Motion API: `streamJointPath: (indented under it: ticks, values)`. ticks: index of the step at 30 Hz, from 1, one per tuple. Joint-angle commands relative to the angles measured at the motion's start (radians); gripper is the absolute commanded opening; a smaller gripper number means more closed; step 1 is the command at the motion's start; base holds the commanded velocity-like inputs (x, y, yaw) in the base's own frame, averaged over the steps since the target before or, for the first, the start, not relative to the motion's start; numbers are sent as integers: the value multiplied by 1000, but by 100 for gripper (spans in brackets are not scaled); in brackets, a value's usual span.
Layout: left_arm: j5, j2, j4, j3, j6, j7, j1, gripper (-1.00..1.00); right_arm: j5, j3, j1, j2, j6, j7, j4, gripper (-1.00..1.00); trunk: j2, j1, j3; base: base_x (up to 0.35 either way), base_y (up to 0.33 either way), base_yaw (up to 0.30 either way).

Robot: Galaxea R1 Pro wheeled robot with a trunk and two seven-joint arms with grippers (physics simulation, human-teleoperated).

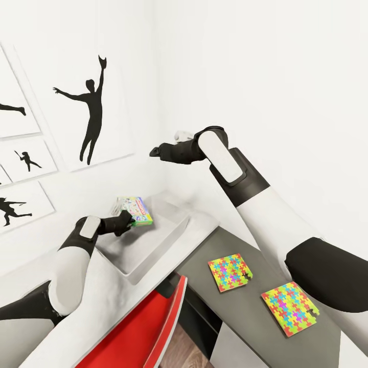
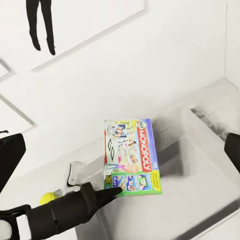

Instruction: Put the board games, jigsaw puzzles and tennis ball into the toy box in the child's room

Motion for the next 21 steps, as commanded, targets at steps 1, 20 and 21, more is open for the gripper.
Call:
streamJointPath:
  ticks: [1, 20, 21]
  values:
    - [3, -6, -1, 6, -2, 8, -1, -100, -10, 1, -1, 0, 0, -10, -1, 100, -2, 1, -2, 0, 0, 0]
    - [9, -106, -1, 3, -36, 131, -2, -100, -9, 1, -1, 0, 0, -12, -11, 100, -2, 1, -2, 0, 0, 0]
    - [10, -108, -1, 3, -37, 132, -3, -100, -9, 1, 0, 0, 0, -12, -11, 100, -2, 1, -2, 0, 0, 0]
